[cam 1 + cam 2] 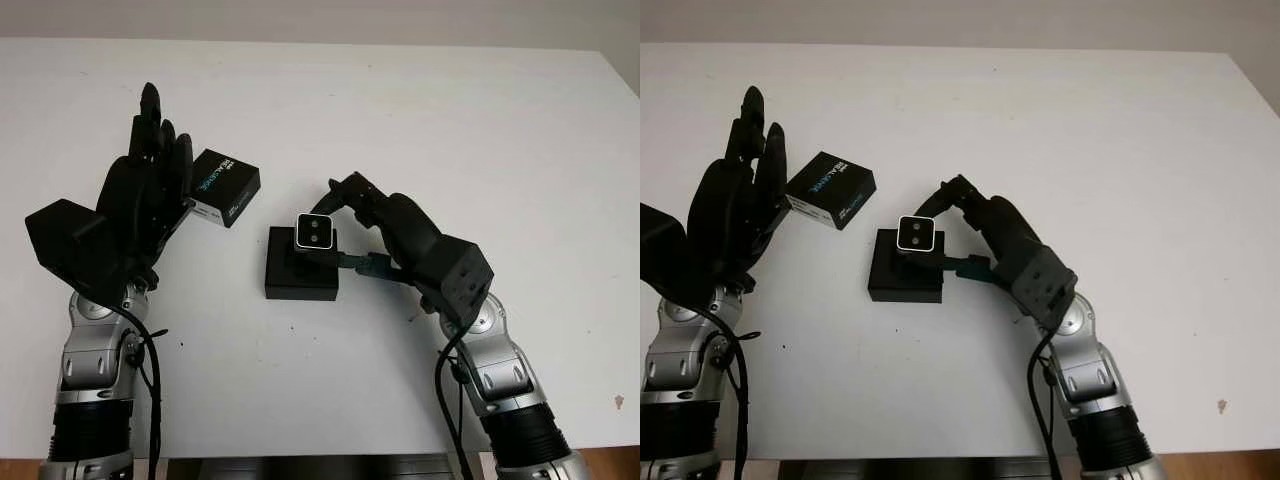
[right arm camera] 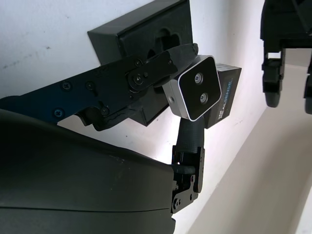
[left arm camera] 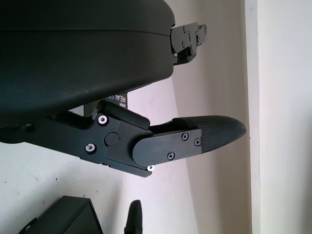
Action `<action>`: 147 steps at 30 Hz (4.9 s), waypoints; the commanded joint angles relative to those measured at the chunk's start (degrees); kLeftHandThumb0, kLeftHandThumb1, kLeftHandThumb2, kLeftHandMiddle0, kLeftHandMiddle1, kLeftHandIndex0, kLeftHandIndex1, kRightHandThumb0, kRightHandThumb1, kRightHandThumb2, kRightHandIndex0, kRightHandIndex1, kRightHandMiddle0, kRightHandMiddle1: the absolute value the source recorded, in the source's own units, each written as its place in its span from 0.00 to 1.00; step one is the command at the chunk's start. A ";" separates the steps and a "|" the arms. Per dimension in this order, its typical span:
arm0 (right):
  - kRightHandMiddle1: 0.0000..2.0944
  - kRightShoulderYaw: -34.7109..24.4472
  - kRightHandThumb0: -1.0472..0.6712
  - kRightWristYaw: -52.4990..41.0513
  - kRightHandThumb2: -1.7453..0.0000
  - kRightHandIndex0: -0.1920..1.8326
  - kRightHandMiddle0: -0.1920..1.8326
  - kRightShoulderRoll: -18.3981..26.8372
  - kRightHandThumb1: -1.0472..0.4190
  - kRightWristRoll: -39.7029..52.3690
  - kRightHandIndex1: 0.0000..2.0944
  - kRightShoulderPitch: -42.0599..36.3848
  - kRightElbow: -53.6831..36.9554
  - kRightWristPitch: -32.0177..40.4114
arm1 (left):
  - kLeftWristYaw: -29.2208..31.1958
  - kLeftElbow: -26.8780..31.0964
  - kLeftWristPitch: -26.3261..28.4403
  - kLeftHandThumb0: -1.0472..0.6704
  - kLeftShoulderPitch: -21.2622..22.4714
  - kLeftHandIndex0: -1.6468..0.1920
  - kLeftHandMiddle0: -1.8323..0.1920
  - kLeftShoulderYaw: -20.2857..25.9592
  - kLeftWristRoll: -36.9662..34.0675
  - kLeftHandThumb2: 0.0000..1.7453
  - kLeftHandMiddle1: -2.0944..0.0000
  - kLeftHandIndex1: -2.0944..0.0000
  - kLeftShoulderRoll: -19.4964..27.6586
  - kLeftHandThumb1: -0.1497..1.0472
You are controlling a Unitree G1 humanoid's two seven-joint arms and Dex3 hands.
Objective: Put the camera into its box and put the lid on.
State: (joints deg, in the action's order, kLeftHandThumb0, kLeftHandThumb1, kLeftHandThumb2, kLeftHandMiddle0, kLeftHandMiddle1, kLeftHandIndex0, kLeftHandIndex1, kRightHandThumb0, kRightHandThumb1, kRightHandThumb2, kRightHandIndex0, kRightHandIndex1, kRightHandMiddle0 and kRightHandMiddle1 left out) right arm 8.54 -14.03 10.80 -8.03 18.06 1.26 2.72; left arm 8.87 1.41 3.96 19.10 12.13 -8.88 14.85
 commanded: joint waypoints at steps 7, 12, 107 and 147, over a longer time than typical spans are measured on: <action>0.94 0.44 0.37 0.23 0.97 0.18 0.19 -0.91 0.00 0.23 0.02 -1.10 -2.88 2.39 | -0.35 1.11 0.14 0.20 -0.22 1.00 1.00 -0.01 0.36 0.34 1.00 1.00 -0.03 1.00; 0.93 0.63 0.38 0.14 0.97 0.17 0.18 -1.22 0.00 0.55 0.02 -1.70 -3.69 3.68 | -0.24 1.18 0.12 0.20 -0.25 1.00 1.00 -0.05 0.09 0.33 1.00 1.00 -0.05 1.00; 0.61 3.69 0.29 -6.53 0.97 0.07 0.02 1.94 0.00 -1.26 0.01 0.70 1.49 5.83 | -0.44 1.30 -0.35 0.19 -0.84 1.00 1.00 0.24 0.11 0.34 1.00 1.00 0.42 1.00; 0.59 9.90 0.31 30.70 0.97 0.13 0.00 5.37 0.08 -34.14 0.06 -5.43 5.82 -27.42 | -0.46 1.68 -0.69 0.21 -1.56 1.00 1.00 0.48 -0.22 0.33 1.00 1.00 0.20 1.00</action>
State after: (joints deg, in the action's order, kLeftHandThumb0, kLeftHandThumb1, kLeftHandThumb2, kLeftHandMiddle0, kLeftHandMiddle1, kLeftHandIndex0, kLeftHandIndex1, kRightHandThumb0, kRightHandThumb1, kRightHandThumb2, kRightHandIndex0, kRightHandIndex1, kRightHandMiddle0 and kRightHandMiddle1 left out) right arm 17.72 15.52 15.15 -40.78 13.26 6.58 -23.72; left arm 8.39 1.72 3.83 18.19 12.38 -9.04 14.86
